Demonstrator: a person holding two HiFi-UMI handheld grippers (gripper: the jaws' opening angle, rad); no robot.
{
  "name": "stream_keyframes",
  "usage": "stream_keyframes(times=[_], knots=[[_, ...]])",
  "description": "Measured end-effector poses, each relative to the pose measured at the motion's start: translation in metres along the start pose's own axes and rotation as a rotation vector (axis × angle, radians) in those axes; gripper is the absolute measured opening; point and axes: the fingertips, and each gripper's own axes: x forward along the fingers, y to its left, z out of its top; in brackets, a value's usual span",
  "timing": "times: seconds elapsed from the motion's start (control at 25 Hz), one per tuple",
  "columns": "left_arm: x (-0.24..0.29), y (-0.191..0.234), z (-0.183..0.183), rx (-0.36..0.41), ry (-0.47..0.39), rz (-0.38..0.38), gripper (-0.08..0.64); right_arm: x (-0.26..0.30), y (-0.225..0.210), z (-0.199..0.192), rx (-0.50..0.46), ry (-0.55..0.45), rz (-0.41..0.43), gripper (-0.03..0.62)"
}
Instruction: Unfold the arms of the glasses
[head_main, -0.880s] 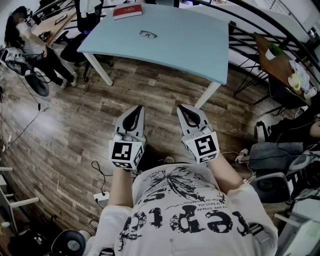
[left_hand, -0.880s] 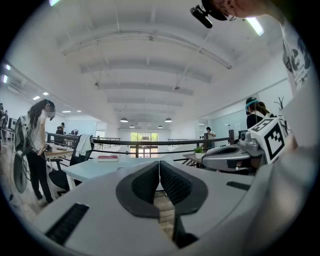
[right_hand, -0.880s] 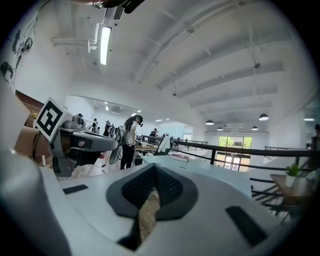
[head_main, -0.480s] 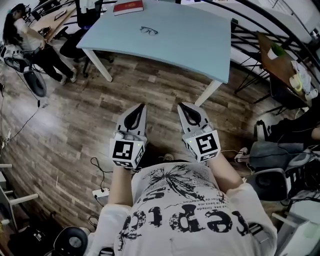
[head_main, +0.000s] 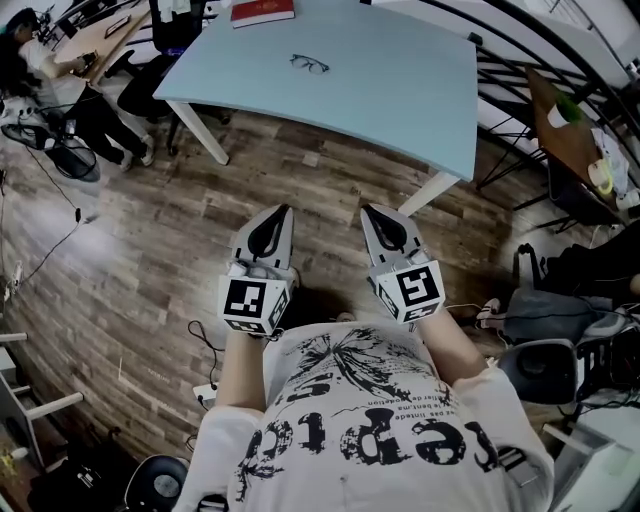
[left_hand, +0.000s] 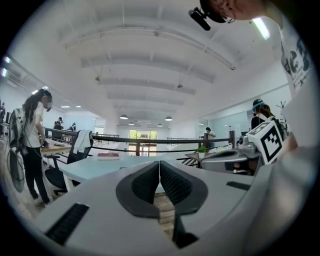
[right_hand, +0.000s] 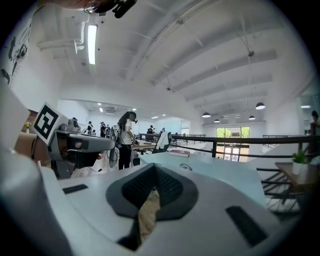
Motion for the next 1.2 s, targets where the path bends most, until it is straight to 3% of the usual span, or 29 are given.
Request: stream_keyframes(times=[0.4, 0.68, 0.96, 1.2], knots=[[0.080, 0.153, 0.028, 0.017, 0.014, -0.095, 0.020, 0.157, -0.012, 0.033, 0.027, 0.025, -0.110, 0.011], [0.115, 0.235, 0.031, -0.003, 0.033, -0.130, 0.020, 0.247, -0.011, 0.045, 0.037, 0.057, -0.145, 0.011], [0.166, 0.275, 0.018, -0.027, 0.056, -0.114, 0.020, 0.308, -0.035, 0.038, -0.008, 0.085, -0.117, 0.011], [0.245, 0.298, 0.025, 0.014, 0.043, -0.105, 0.021, 0.371, -0.118, 0.039, 0.010, 0.083, -0.139, 0.011]])
